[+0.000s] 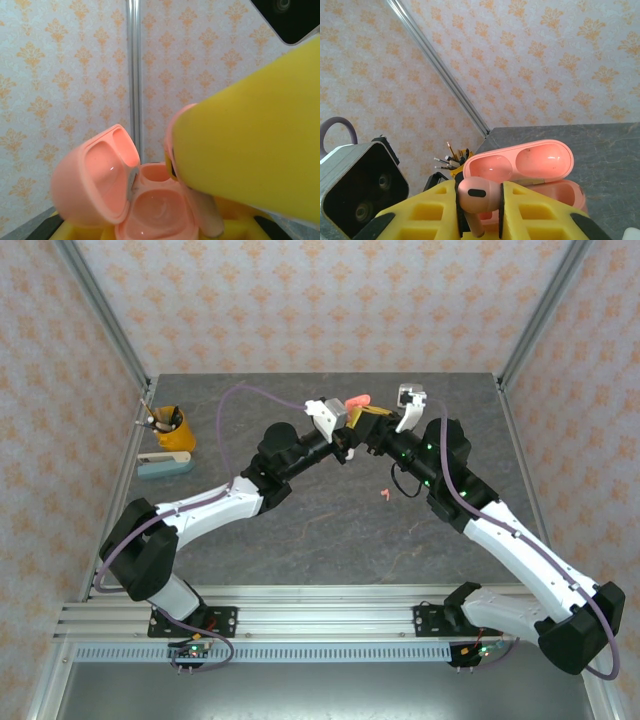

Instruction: Insert the wireless bluetooth earbuds into the charging case

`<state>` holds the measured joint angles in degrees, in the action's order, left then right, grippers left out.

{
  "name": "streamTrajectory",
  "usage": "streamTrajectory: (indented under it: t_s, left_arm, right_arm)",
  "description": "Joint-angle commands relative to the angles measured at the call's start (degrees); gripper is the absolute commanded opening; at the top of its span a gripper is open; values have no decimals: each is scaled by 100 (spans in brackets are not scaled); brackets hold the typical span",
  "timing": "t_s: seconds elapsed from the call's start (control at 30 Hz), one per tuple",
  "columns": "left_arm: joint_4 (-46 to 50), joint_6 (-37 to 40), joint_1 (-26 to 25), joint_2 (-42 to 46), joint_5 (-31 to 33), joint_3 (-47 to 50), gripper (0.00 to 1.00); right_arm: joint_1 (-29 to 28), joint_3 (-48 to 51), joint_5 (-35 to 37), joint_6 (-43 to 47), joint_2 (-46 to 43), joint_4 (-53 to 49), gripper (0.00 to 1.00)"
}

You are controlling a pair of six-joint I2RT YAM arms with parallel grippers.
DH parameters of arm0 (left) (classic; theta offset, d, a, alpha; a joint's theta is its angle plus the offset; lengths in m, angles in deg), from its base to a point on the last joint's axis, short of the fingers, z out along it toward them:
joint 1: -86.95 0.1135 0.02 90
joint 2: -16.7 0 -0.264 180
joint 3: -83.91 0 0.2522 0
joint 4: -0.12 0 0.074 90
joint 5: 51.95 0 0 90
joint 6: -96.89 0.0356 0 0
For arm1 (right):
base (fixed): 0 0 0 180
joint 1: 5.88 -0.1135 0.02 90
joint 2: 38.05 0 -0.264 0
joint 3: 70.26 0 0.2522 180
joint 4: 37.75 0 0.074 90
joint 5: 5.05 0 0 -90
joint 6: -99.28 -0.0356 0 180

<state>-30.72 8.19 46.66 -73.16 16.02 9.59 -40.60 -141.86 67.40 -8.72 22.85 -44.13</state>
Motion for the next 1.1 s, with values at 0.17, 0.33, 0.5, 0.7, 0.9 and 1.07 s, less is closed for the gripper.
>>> streamTrajectory:
  t_s: [0.17,0.33,0.5,0.7,0.9,1.07]
  left_arm:
    - [-467,-179,-66,-24,208,-340,0]
    - [-435,-449,-66,-95,432,-385,0]
    - [-494,-444,-183,-91,1059,-287,0]
    - [-281,164,-412,-56,1794,-254,0]
    - [-417,287,-470,-79,2127,-145,0]
    - [-366,335,-488,-100,2087,-143,0]
  right_arm:
    - [-36,-162,84,-210,-19,187,21]
    - [-39,-122,149,-268,-22,300,21]
    - [-35,-92,215,-325,-17,404,20]
    - [-35,-96,280,-371,-17,501,20]
    - [-41,-121,330,-397,14,568,20]
    - [-36,-156,331,-393,66,581,20]
